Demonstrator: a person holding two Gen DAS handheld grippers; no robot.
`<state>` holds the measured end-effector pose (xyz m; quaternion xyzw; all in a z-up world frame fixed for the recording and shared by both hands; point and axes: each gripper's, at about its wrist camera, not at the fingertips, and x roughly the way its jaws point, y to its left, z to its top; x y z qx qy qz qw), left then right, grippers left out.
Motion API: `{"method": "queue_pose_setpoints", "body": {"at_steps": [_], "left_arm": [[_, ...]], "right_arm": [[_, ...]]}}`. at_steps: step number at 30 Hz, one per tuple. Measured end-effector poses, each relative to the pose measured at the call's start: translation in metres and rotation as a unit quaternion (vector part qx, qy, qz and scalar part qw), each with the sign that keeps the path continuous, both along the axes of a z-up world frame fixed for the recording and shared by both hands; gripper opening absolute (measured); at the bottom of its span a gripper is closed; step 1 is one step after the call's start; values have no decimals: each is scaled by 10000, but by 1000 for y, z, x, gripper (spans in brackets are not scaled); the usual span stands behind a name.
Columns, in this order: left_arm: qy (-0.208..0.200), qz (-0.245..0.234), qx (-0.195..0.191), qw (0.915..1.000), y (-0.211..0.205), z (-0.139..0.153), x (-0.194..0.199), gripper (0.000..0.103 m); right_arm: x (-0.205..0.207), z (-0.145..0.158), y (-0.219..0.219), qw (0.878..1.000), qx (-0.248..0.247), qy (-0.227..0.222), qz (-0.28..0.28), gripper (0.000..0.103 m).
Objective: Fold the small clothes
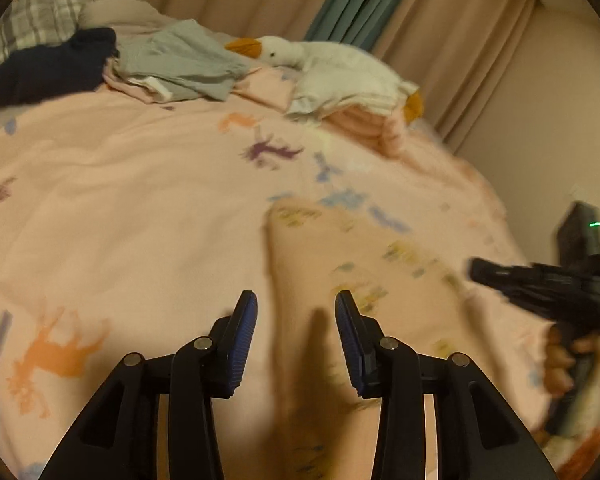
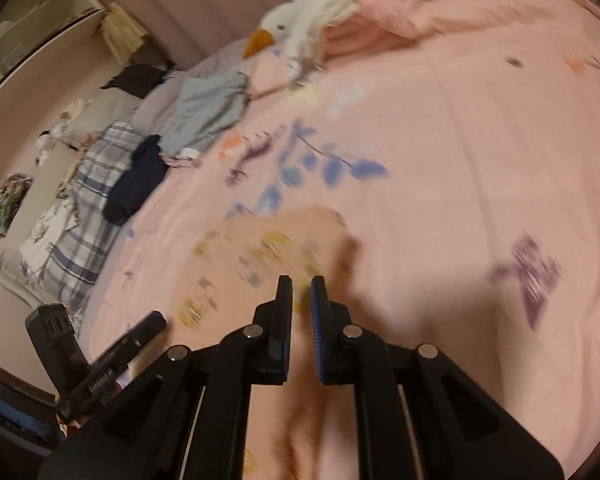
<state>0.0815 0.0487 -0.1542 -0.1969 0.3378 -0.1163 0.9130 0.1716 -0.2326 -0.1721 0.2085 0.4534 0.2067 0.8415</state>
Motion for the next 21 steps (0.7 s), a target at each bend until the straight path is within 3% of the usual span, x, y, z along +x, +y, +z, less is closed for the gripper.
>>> {"method": "queue_pose_setpoints", "body": {"at_steps": [2,4,6,7,10,12,18,21], "left_arm": [[-53,-158,-662,9977,8,2,8,39],[-151,-234,-913,9954,11,4,19,39],[55,-118,-584,9982,4,-2,33,37],[131,-143,-465,9987,0,-5,36,33],[590,-252,79,9979,-16,-22,48,31],[575,-188,348,9976,-23,-23,49,31],[721,-91,7,9974,-10,-32,55,33],[704,-83,33,9975,-9,-32,53,33]], "right_arm": [[20,0,12,9994,292,-8,211,12],[41,-16,26,9975,512,245,419,11],[48,-37,34,9967,311,610,425,11],[48,-45,35,9967,218,663,419,4],[50,-53,35,9975,186,590,328,3],[50,-51,38,9978,17,488,439,3],[48,-54,43,9987,-225,205,409,3],[49,-54,41,9985,-263,187,437,3]]}}
